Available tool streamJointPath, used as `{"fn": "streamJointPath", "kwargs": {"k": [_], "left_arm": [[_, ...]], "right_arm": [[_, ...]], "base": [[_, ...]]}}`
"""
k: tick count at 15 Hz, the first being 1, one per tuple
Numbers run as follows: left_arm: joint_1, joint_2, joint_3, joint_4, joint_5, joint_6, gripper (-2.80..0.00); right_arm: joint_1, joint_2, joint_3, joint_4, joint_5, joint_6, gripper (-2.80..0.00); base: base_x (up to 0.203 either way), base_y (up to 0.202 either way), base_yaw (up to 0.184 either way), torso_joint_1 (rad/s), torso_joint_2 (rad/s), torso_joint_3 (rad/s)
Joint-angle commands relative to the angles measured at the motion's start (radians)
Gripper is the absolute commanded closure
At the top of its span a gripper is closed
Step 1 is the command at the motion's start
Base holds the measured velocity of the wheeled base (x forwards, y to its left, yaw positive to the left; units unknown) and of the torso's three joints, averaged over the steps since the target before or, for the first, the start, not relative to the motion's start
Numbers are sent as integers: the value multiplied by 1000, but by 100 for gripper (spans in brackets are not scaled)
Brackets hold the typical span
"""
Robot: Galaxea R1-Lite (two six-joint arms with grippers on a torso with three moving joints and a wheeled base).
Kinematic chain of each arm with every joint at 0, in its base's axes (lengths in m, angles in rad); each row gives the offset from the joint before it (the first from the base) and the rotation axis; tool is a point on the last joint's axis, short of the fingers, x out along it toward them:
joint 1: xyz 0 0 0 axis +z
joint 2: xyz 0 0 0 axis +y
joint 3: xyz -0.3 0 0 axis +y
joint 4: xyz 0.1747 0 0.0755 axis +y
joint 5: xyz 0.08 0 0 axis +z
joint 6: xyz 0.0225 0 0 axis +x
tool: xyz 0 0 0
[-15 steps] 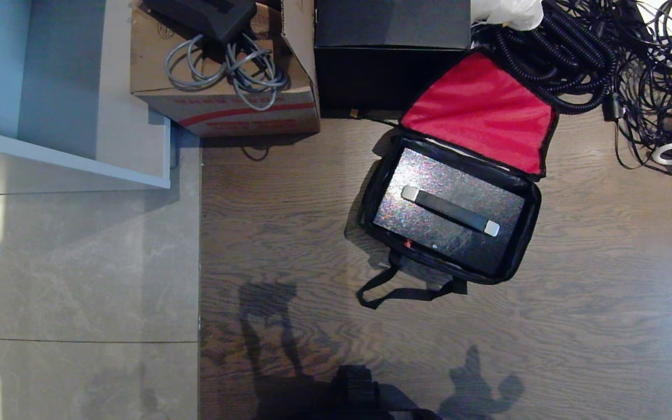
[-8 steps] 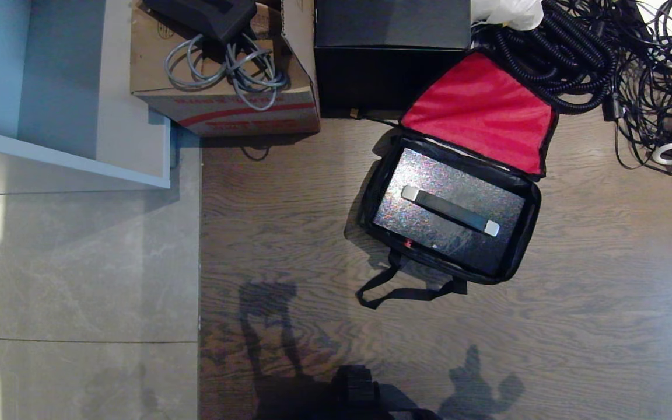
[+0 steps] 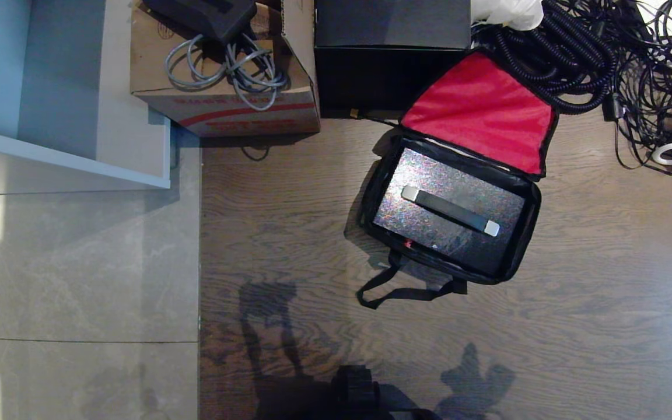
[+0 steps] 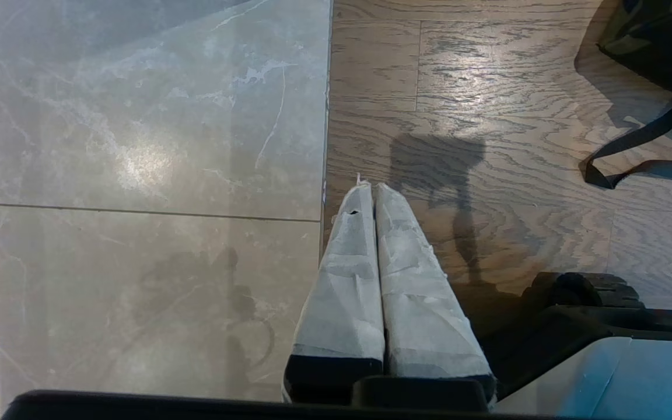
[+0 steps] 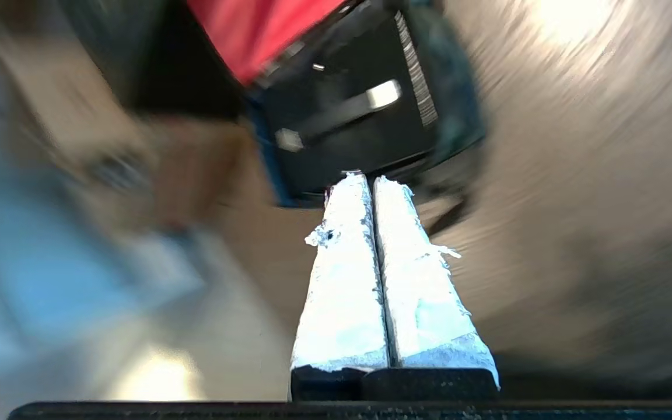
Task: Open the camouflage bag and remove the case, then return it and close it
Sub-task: Grip the handle
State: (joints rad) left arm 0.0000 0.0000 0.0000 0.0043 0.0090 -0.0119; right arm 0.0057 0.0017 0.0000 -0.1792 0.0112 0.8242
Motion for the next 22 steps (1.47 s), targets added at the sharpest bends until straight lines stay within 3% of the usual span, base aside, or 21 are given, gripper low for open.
{"fn": "streamJointPath", "kwargs": {"k": [1,2,3,7,22], "left_arm": [[0,0,0,0,0,0,0],[0,0,0,0,0,0,0],[0,0,0,0,0,0,0],[0,0,0,0,0,0,0],[0,0,0,0,0,0,0]], "right_arm": [[0,1,40,1,2,-442,0],[0,1,40,3,2,-613,0],[0,1,40,1,2,-696,0],[0,1,40,17,2,-925,0],[0,1,40,23,1,-918,0]], "base": [[0,0,0,0,0,0],[0,0,0,0,0,0],[0,0,0,0,0,0],[0,0,0,0,0,0],[0,0,0,0,0,0]]}}
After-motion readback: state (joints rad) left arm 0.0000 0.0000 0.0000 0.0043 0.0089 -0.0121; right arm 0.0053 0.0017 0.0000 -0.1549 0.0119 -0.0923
